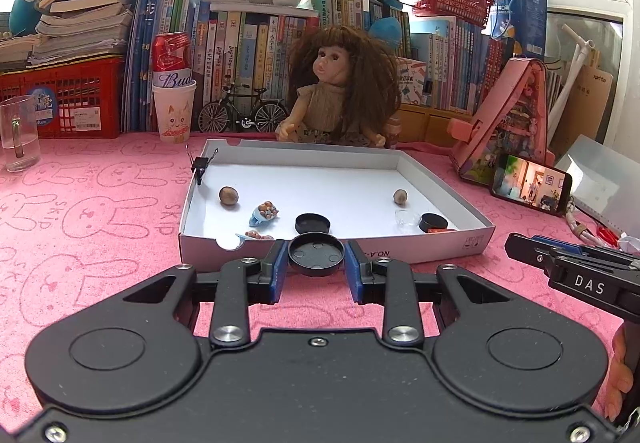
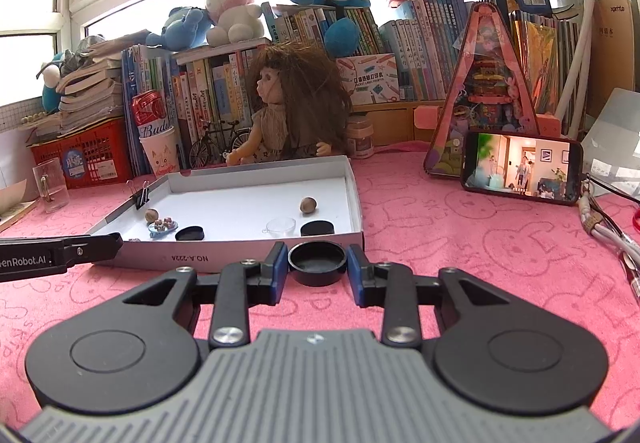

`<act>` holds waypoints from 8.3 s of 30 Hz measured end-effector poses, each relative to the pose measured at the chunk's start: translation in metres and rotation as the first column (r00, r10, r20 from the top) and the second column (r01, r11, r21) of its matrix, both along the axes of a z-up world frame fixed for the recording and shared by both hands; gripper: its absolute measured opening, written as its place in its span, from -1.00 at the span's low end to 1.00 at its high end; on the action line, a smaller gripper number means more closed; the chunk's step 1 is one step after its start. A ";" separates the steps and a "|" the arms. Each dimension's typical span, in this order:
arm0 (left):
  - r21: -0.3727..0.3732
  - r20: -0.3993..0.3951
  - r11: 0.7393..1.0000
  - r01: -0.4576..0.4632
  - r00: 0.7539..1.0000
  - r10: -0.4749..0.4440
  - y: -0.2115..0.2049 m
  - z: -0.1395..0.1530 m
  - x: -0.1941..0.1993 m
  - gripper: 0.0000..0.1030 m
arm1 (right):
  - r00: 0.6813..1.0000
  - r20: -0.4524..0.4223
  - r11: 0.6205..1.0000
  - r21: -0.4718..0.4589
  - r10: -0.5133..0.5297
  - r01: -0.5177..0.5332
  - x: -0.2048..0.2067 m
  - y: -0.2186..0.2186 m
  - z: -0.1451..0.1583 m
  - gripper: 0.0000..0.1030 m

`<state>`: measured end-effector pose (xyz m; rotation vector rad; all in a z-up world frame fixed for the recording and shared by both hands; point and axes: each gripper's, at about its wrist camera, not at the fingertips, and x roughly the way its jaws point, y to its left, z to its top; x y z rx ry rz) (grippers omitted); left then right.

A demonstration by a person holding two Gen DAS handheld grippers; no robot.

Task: Organize rigid objects
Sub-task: 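Carry the black lid into the tray with the left tool while the right carries the cap, then open the left tool to release the lid while the right releases the cap, then withdraw both tools from the tray toward the binder clip and red marker, then grasp the red marker with the right tool while the left lowers around the binder clip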

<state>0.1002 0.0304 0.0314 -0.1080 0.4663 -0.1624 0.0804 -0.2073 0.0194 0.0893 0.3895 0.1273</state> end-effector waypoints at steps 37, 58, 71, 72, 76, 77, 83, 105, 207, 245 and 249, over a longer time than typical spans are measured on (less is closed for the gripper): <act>-0.028 -0.056 0.994 -0.109 0.993 0.107 -0.006 -0.007 0.090 -0.44 | 0.998 -0.063 0.997 0.072 -0.005 0.009 0.083 0.013 0.002 -0.29; -0.010 -0.061 0.997 -0.076 0.995 0.076 0.012 0.002 0.154 -0.44 | 0.992 -0.125 0.996 0.093 0.025 -0.014 0.138 0.003 0.010 -0.29; -0.044 -0.186 0.999 -0.013 0.983 0.004 0.007 -0.007 0.187 -0.44 | 0.942 -0.327 0.992 0.125 0.073 -0.033 0.182 0.000 0.006 -0.28; -0.037 -0.189 0.999 -0.009 0.982 0.002 0.005 -0.008 0.188 -0.44 | 0.940 -0.334 0.992 0.117 0.076 -0.039 0.182 0.002 0.005 -0.28; -0.015 -0.200 1.000 -0.006 0.980 0.003 -0.001 -0.012 0.194 -0.44 | 0.934 -0.347 0.995 0.083 0.081 -0.055 0.187 0.010 0.003 -0.28; -0.010 -0.206 1.000 -0.008 0.979 0.006 -0.002 -0.013 0.196 -0.44 | 0.932 -0.352 0.995 0.078 0.081 -0.057 0.188 0.012 0.002 -0.28; 0.029 -0.222 1.000 -0.002 0.975 0.008 -0.010 -0.022 0.200 -0.44 | 0.930 -0.359 0.997 0.060 0.075 -0.058 0.191 0.016 -0.003 -0.28; 0.069 -0.191 0.998 -0.014 0.981 0.027 -0.010 -0.019 0.192 -0.21 | 0.947 -0.307 0.996 0.040 0.093 -0.085 0.184 0.020 -0.002 -0.01; 0.134 -0.077 0.991 0.005 0.997 0.006 -0.006 -0.021 -0.030 -0.35 | 0.980 -0.104 0.984 -0.046 0.168 -0.173 -0.067 0.046 -0.016 0.64; 0.134 -0.071 0.990 0.053 0.997 -0.043 0.005 -0.038 -0.055 0.02 | 0.997 -0.048 0.981 -0.178 0.066 -0.073 -0.088 0.023 -0.030 0.17; 0.156 -0.067 0.985 0.071 0.996 -0.061 0.004 -0.039 -0.055 0.03 | 0.999 -0.045 0.988 -0.156 0.012 -0.019 -0.085 0.015 -0.029 0.17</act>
